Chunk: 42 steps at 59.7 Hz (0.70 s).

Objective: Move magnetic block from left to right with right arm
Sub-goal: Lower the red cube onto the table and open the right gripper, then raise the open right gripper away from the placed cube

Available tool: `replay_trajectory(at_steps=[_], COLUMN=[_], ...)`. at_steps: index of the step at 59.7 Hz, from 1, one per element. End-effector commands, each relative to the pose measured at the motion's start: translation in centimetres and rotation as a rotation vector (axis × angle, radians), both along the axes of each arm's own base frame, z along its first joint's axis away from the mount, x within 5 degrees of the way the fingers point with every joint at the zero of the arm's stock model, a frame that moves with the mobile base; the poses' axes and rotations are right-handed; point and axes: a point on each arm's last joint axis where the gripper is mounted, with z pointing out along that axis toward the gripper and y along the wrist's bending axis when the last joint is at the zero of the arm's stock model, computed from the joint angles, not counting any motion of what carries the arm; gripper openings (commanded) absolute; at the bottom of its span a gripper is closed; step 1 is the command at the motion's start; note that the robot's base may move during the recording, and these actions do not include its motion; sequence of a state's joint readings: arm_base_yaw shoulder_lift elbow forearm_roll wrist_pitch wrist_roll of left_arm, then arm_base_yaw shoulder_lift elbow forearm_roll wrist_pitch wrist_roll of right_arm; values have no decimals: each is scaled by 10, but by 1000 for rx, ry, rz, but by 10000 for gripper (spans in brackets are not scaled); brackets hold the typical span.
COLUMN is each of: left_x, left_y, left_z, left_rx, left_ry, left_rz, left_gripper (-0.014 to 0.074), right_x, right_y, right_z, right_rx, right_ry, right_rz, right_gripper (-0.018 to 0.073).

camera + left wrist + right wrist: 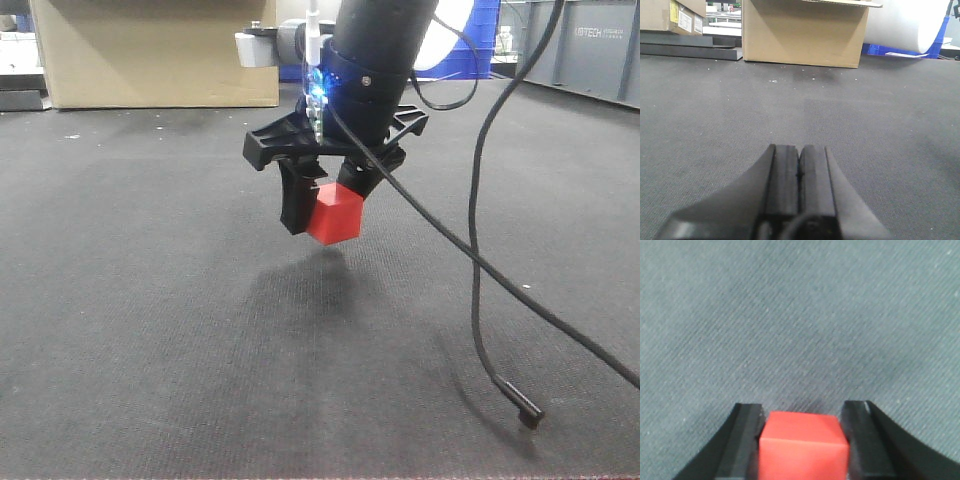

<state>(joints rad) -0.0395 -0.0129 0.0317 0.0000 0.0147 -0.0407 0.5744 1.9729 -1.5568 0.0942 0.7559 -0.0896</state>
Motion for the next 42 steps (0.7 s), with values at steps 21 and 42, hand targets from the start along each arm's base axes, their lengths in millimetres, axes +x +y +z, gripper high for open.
replay_trajectory(at_steps=[21, 42], left_x=[-1, -1], left_y=[0, 0], left_z=[6, 6], left_rx=[-10, -10], left_ry=[-93, -93], left_rz=[-4, -4], left_gripper=[-116, -116], right_x=[-16, -90], right_y=[-10, -58], right_z=[84, 158], right_rx=[141, 292], right_ry=[-184, -374], right_rz=[-16, -31], right_gripper=[587, 117])
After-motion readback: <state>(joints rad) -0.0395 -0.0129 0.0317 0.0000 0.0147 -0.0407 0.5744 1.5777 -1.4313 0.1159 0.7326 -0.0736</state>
